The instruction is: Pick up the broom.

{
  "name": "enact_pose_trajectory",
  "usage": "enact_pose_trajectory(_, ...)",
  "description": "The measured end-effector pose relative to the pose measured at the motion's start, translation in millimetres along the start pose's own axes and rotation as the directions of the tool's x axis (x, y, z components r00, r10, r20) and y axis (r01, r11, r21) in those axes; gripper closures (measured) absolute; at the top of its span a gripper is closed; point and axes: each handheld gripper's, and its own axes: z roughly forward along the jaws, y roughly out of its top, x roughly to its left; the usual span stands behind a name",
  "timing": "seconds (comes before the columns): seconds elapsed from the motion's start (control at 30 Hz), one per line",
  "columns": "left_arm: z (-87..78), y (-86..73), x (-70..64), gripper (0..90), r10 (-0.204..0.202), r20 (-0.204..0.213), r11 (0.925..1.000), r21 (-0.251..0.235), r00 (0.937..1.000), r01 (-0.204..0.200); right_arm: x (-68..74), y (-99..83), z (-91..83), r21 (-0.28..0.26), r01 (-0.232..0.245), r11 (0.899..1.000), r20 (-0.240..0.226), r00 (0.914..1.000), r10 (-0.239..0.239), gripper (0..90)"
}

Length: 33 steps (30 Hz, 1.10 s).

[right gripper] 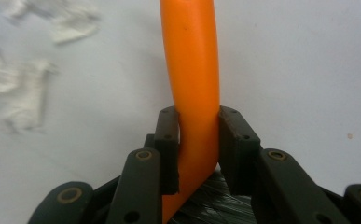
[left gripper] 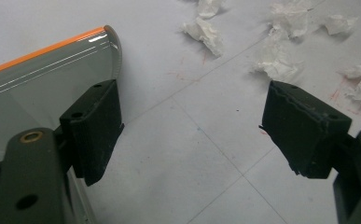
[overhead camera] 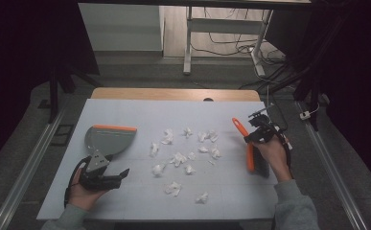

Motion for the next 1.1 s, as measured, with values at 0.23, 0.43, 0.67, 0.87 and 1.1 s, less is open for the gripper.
enact_pose_trajectory(0.23, -1.0, 1.1, -2.9, 22.0, 0.013, 0.003, 0.9999, -0.003, 0.9999, -0.013, 11.4, 0.8, -28.0, -0.092, 0.030, 0.995, -0.041, 0.9986, -0.034, 71.1)
enact_pose_trajectory(0.43, -1.3, 1.3, -3.3, 22.1, 0.013, 0.003, 0.9999, -0.009, 0.9999, -0.013, 19.3, 1.8, -37.6, -0.123, 0.048, 0.991, -0.064, 0.9964, -0.056, 71.0)
enact_pose_trajectory(0.67, -1.6, 2.3, -5.4, 22.1, 0.022, 0.008, 0.9997, -0.013, 0.9997, -0.022, 26.8, 3.2, -49.8, -0.170, 0.059, 0.984, -0.100, 0.9920, -0.076, 71.0)
enact_pose_trajectory(0.87, -1.1, 2.6, -6.1, 22.1, 0.024, 0.008, 0.9996, -0.015, 0.9997, -0.024, 37.0, 5.6, -57.4, -0.214, 0.056, 0.975, -0.147, 0.9851, -0.089, 71.1)
enact_pose_trajectory(1.1, 0.9, 4.4, -8.9, 22.1, 0.028, 0.022, 0.9995, -0.017, 0.9994, -0.027, 49.5, 8.9, -62.8, -0.247, 0.065, 0.967, -0.190, 0.9750, -0.114, 71.0)
